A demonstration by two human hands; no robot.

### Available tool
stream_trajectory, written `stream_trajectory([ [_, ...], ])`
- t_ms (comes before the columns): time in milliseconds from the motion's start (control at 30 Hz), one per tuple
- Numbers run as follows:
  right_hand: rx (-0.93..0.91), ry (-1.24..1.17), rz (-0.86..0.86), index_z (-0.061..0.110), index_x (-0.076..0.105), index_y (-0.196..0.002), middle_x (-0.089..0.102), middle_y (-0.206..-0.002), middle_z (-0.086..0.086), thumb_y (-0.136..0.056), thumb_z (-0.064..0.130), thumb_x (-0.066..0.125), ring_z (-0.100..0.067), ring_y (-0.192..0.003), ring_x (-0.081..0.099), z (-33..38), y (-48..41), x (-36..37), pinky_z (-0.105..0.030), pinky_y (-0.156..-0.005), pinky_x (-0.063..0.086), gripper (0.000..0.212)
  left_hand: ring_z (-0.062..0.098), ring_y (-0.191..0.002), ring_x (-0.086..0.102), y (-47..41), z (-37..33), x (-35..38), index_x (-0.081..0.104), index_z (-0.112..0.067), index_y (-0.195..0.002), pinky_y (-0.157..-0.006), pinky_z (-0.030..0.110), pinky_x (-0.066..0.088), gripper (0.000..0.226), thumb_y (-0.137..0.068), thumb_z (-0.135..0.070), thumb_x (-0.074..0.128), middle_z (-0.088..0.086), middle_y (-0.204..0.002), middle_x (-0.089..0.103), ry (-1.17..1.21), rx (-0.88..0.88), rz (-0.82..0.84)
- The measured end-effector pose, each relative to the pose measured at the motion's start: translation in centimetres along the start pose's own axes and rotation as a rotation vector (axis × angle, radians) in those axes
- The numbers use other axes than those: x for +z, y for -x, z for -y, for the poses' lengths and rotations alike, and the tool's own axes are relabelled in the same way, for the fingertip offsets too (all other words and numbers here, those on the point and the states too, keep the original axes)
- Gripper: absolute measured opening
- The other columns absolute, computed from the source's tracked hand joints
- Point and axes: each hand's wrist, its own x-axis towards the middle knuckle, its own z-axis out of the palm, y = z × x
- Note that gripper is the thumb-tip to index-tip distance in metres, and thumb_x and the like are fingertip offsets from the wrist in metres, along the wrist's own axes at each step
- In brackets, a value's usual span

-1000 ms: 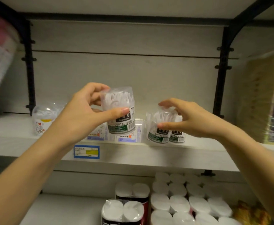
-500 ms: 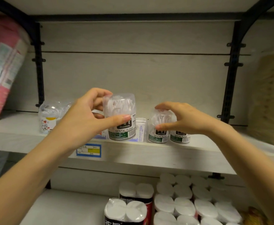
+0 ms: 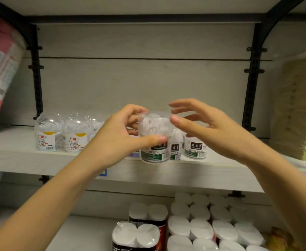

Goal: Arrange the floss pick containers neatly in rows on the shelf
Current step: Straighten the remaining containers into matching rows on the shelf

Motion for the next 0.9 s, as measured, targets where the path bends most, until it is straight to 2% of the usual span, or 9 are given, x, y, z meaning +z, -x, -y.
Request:
stream_trajectory([
  [100, 0.001, 0.120, 0.021, 0.042, 0.046, -0.127, 0.051, -0.119, 0.023, -0.065, 0.071, 0.050, 0.004, -0.100, 0.056, 1.1, 1.2, -0.3, -0.019, -0.079, 0.049, 0.069, 0.005, -0.087, 0.067, -0.7, -0.3, 2.1, 0.055, -0.026, -0.110, -0.077, 0.018, 0.055, 0.071, -0.049, -0.034, 0.090, -0.006, -0.099, 0.072, 0.023, 0.059, 0.078],
  [200, 0.024, 0.206, -0.050, 0.040, 0.050, -0.119, 0.052, -0.104, 0.024, -0.063, 0.067, 0.055, 0.004, -0.092, 0.055, 0.4, 1.8, -1.1, -0.019, -0.075, 0.049, 0.063, 0.005, -0.087, 0.066, -1.4, -0.6, 4.1, 0.055, -0.022, -0.111, -0.077, 0.017, 0.053, 0.061, -0.059, -0.016, 0.086, -0.006, -0.100, 0.071, 0.033, 0.112, 0.142],
  [300, 0.134, 0.205, -0.079, 0.041, 0.049, -0.118, 0.053, -0.107, 0.020, -0.061, 0.068, 0.056, 0.001, -0.091, 0.056, -1.1, 2.4, -2.8, -0.017, -0.071, 0.048, 0.064, 0.000, -0.099, 0.061, -2.4, -1.0, 4.8, 0.055, -0.027, -0.118, -0.086, 0.016, 0.049, 0.065, -0.060, -0.033, 0.083, -0.014, -0.109, 0.065, -0.065, 0.153, 0.227],
  [367, 0.222, 0.183, -0.132, 0.037, 0.048, -0.123, 0.052, -0.115, 0.015, -0.062, 0.066, 0.057, -0.005, -0.095, 0.056, -2.6, 2.6, -4.4, -0.022, -0.076, 0.050, 0.068, -0.002, -0.103, 0.057, -3.8, -0.8, 4.4, 0.058, -0.027, -0.116, -0.091, 0.016, 0.046, 0.056, -0.065, -0.040, 0.076, -0.017, -0.113, 0.062, -0.117, 0.167, 0.239],
  [467, 0.309, 0.139, -0.177, 0.032, 0.048, -0.126, 0.053, -0.118, 0.010, -0.061, 0.065, 0.059, -0.009, -0.098, 0.056, -4.2, 2.8, -5.9, -0.025, -0.077, 0.051, 0.073, 0.004, -0.107, 0.056, -6.4, -0.1, 4.3, 0.062, -0.025, -0.112, -0.100, 0.027, 0.041, 0.033, -0.080, -0.030, 0.069, -0.013, -0.114, 0.063, -0.205, 0.185, 0.195],
  [533, 0.343, 0.122, -0.166, 0.030, 0.050, -0.125, 0.054, -0.119, 0.008, -0.058, 0.065, 0.060, -0.010, -0.099, 0.057, -4.8, 2.8, -6.0, -0.029, -0.079, 0.052, 0.076, 0.007, -0.109, 0.055, -8.1, 0.4, 4.9, 0.063, -0.026, -0.115, -0.102, 0.031, 0.040, 0.031, -0.084, -0.030, 0.065, -0.012, -0.116, 0.063, -0.333, 0.204, 0.214],
  [600, 0.355, 0.130, -0.145, 0.031, 0.050, -0.123, 0.055, -0.119, 0.008, -0.054, 0.068, 0.059, -0.011, -0.098, 0.058, -5.3, 2.6, -5.7, -0.036, -0.085, 0.053, 0.079, 0.008, -0.109, 0.055, -9.3, 0.3, 5.8, 0.062, -0.024, -0.119, -0.101, 0.030, 0.041, 0.033, -0.086, -0.032, 0.062, -0.009, -0.121, 0.063, -0.398, 0.201, 0.310],
  [733, 0.341, 0.139, -0.118, 0.029, 0.050, -0.122, 0.055, -0.114, 0.009, -0.055, 0.067, 0.060, -0.010, -0.094, 0.060, -5.8, 2.3, -4.9, -0.038, -0.085, 0.054, 0.078, 0.008, -0.108, 0.056, -10.5, -0.7, 7.5, 0.058, -0.020, -0.126, -0.089, 0.019, 0.038, 0.038, -0.090, -0.031, 0.058, -0.004, -0.127, 0.060, -0.504, 0.155, 0.559],
  [900, 0.327, 0.112, -0.082, 0.028, 0.051, -0.122, 0.054, -0.111, 0.010, -0.060, 0.060, 0.064, -0.005, -0.089, 0.059, -6.2, 1.6, -3.9, -0.035, -0.083, 0.054, 0.071, 0.013, -0.110, 0.059, -11.4, -0.6, 7.9, 0.062, -0.020, -0.122, -0.085, 0.021, 0.038, 0.036, -0.087, -0.027, 0.062, -0.001, -0.121, 0.065, -0.586, 0.166, 0.597],
])
